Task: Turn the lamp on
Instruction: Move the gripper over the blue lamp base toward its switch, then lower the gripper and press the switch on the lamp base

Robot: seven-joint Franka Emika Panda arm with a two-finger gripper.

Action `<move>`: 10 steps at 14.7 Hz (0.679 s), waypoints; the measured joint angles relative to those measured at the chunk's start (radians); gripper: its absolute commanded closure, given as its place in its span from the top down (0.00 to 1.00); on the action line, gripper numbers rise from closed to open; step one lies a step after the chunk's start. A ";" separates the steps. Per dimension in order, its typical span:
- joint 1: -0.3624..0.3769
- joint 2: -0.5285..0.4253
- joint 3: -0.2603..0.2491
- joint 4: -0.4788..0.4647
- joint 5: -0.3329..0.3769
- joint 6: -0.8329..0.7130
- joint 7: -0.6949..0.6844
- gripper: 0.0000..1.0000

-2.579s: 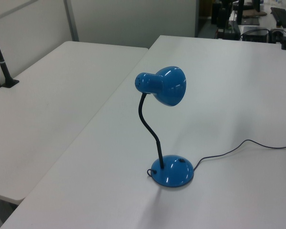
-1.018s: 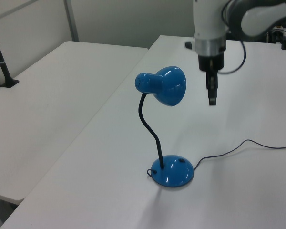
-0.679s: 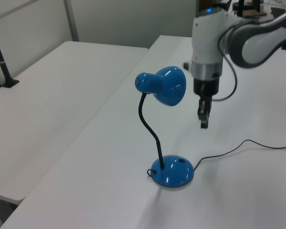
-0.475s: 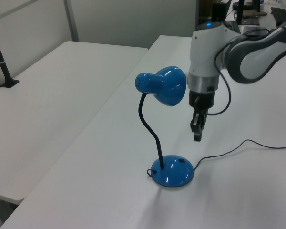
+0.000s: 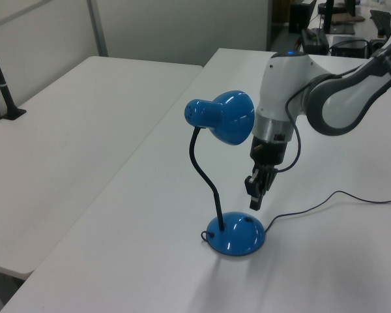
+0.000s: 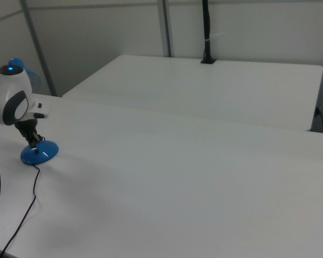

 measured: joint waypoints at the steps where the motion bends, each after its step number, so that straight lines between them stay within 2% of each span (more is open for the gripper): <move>1: 0.000 0.011 0.003 -0.001 0.000 0.027 0.014 0.00; 4: 0.007 0.039 0.007 -0.001 0.000 0.080 0.034 0.00; 10: 0.015 0.053 0.008 -0.001 0.000 0.088 0.044 0.00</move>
